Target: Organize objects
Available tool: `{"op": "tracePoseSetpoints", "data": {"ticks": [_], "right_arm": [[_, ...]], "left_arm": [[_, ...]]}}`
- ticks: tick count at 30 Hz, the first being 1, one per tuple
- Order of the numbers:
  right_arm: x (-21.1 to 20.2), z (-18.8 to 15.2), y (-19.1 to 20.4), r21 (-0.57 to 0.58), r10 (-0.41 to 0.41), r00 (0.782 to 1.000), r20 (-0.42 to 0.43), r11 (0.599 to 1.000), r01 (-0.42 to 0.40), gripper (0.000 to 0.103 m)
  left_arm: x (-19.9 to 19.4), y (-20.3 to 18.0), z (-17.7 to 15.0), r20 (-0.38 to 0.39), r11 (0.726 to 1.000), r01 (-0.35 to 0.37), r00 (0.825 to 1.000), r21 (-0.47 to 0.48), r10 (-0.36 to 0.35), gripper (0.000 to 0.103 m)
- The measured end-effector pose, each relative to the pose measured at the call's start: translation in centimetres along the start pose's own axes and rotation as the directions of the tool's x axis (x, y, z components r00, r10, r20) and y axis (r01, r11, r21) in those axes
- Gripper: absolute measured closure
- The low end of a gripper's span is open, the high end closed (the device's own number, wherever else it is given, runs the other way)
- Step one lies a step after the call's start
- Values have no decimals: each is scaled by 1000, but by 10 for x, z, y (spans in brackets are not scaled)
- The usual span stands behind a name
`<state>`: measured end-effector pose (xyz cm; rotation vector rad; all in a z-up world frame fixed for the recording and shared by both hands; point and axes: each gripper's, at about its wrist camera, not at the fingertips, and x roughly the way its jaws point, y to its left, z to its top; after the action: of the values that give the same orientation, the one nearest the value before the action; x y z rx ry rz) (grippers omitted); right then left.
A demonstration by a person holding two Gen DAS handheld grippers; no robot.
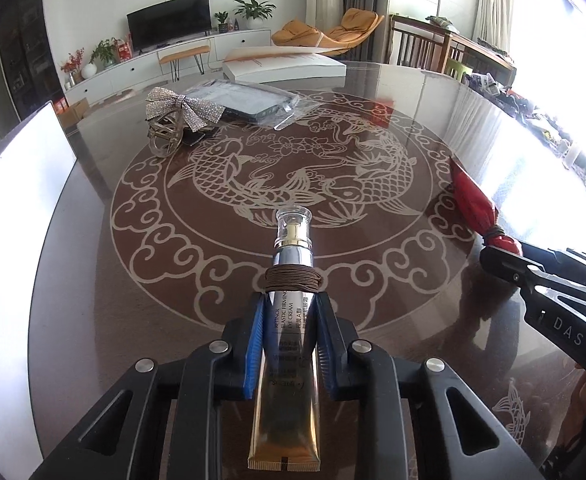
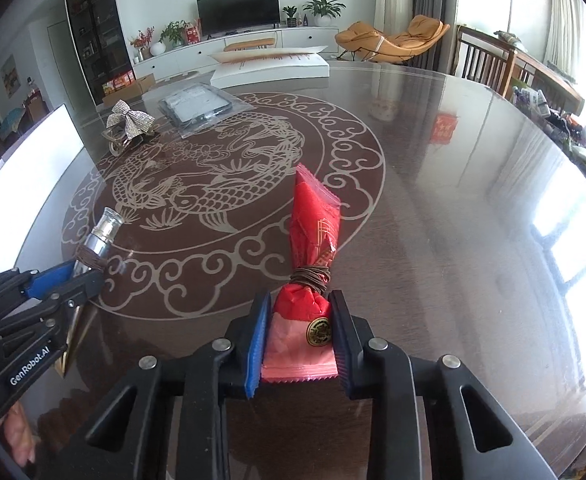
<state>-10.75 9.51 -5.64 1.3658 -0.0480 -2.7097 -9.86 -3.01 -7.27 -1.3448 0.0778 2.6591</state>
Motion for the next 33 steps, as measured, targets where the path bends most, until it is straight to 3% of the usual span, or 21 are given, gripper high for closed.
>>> {"op": "tracePoseSetpoints", "data": {"ticks": [4, 8, 18, 22, 27, 30, 33], "right_arm": [[-29, -8, -11, 101, 128, 991, 37, 986, -131, 76], [-51, -14, -21, 185, 191, 980, 63, 962, -200, 76], [-97, -3, 3, 163, 288, 949, 128, 938, -306, 76], [-116, 7, 27, 108, 337, 929, 152, 929, -354, 76], [-132, 21, 76, 24, 421, 898, 129, 904, -427, 76], [-141, 27, 119, -52, 481, 871, 105, 877, -478, 76], [-148, 34, 170, -132, 550, 832, 71, 832, -539, 76]], "left_arm": [[-27, -1, -12, 49, 997, 67, 997, -26, -66, 79], [-69, -1, -19, 131, 993, 112, 986, -27, -107, 79], [-175, 23, -23, 336, 984, 171, 931, -52, -144, 79], [-207, 41, -27, 376, 984, 166, 918, -69, -129, 79], [-237, 86, -38, 395, 971, 179, 913, -161, -103, 79], [-258, 125, -47, 405, 960, 154, 913, -235, -47, 79], [-276, 170, -57, 396, 946, 79, 917, -314, 54, 79]]}}
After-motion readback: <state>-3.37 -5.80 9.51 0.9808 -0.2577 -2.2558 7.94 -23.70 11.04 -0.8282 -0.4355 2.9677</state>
